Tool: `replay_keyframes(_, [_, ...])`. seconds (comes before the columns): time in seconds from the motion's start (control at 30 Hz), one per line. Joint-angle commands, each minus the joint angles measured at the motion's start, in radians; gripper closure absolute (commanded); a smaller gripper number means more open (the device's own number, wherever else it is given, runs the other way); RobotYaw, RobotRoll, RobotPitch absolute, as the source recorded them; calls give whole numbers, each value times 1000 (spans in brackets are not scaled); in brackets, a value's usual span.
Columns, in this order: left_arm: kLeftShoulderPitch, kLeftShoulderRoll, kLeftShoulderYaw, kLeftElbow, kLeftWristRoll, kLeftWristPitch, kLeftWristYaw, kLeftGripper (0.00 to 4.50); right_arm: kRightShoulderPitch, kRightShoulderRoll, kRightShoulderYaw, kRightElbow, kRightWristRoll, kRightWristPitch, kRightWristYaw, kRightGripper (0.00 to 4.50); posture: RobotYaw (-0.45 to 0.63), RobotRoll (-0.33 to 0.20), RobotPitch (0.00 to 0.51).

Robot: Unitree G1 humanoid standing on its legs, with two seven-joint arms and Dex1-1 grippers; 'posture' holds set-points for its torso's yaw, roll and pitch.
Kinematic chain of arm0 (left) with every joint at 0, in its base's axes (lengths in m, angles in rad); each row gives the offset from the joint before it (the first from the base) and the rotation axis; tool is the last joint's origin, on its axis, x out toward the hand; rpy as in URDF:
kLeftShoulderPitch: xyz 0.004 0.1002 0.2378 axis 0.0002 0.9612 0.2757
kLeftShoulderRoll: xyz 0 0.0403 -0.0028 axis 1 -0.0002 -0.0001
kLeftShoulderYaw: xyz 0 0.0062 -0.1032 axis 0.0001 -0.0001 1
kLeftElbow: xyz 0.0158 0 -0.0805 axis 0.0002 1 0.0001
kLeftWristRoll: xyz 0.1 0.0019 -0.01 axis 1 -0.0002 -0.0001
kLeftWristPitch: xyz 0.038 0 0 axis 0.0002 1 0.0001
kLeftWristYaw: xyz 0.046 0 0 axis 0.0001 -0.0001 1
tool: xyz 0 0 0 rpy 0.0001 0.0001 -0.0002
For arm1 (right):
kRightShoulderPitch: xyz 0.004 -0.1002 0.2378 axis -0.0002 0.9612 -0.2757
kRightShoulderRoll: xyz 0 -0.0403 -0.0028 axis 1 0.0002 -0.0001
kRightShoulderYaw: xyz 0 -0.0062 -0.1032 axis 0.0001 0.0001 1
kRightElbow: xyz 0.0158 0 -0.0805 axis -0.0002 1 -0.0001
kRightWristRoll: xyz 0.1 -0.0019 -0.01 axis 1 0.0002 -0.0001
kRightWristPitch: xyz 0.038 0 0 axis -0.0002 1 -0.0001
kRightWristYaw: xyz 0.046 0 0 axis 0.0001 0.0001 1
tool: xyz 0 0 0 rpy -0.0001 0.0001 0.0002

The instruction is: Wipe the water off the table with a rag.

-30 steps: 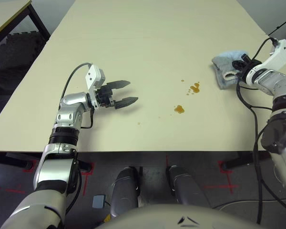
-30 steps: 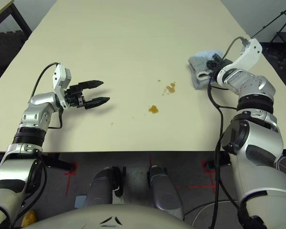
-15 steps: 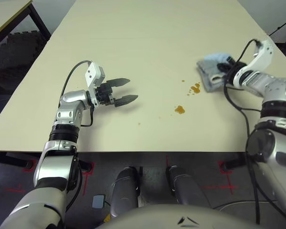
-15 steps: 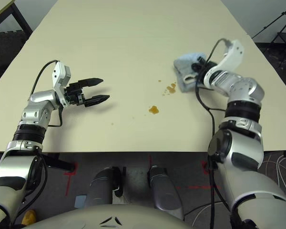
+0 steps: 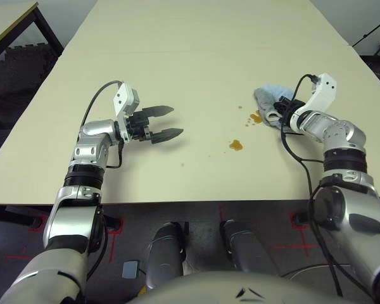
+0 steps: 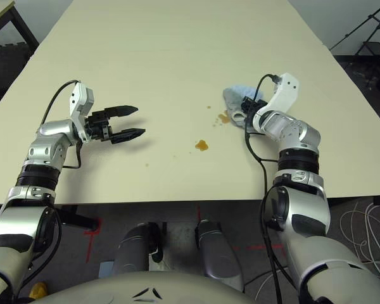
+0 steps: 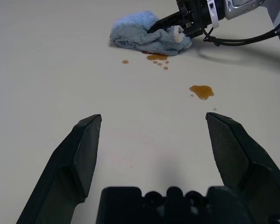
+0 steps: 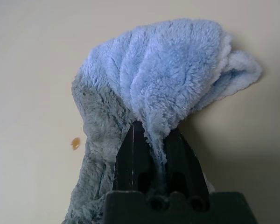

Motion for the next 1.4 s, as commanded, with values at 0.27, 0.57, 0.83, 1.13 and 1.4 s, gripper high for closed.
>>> replay_keyframes(0.27, [9, 10, -9, -32, 0, 23, -13, 0, 41, 157, 59, -50, 3, 98, -38, 4421, -229, 0, 131])
replay_keyframes(0.57, [20, 11, -7, -45, -2, 30, -8, 0, 29, 215, 103, -52, -1, 122, -24, 4421, -222, 0, 132])
replay_keyframes(0.83, [30, 9, -7, -59, -4, 36, -4, 0, 27, 257, 151, -61, 0, 166, -2, 4421, -216, 0, 130])
replay_keyframes(1.13, [26, 8, -8, -48, -2, 30, -8, 0, 0, 207, 139, -8, -46, 71, -23, 4421, -216, 0, 124])
replay_keyframes(1.4, [13, 7, -12, -23, 3, 17, -20, 0, -92, 17, 75, 153, -54, -52, -18, 4422, -225, 0, 117])
